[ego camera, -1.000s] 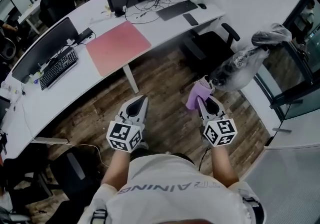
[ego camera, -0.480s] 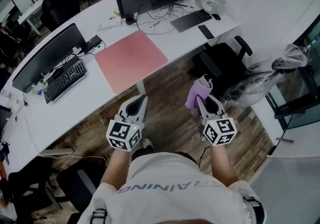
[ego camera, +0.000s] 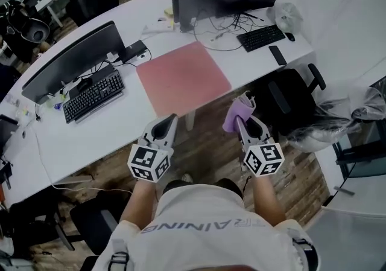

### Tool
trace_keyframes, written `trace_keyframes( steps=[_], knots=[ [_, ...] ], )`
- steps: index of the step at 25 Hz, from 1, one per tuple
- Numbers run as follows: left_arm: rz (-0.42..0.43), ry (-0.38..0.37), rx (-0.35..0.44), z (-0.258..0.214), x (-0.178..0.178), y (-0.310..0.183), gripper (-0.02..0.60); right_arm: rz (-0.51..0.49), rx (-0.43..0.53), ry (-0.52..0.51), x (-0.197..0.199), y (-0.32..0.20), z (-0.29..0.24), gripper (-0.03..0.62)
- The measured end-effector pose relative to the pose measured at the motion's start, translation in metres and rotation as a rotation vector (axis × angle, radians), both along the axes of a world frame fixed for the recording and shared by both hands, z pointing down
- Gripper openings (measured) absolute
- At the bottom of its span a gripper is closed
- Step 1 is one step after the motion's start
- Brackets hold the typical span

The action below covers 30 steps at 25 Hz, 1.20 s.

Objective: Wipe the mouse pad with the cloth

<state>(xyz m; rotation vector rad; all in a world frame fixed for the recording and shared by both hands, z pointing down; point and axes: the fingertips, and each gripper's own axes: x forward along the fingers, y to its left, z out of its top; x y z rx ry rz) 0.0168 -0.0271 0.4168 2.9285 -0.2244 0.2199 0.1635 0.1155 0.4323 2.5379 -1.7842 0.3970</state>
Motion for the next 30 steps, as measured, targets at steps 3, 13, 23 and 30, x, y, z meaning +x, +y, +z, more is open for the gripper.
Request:
trace_keyframes(
  steps=[3, 13, 23, 30],
  knots=[
    [-0.023, -0.003, -0.013, 0.004, 0.004, -0.022, 0.032, -0.027, -0.022, -0.005, 0.004, -0.022, 0.006, 0.095],
    [-0.110, -0.026, -0.009, 0.010, 0.052, -0.063, 0.032, -0.124, -0.027, -0.034, 0.066, -0.083, 0.025, 0.095],
    [-0.333, -0.019, -0.023, 0.009, 0.120, -0.118, 0.032, -0.321, -0.040, -0.035, 0.162, -0.166, 0.025, 0.095],
    [-0.478, -0.043, -0.036, 0.019, 0.136, -0.137, 0.032, -0.447, -0.063, -0.064, 0.195, -0.211, 0.043, 0.095]
  ],
)
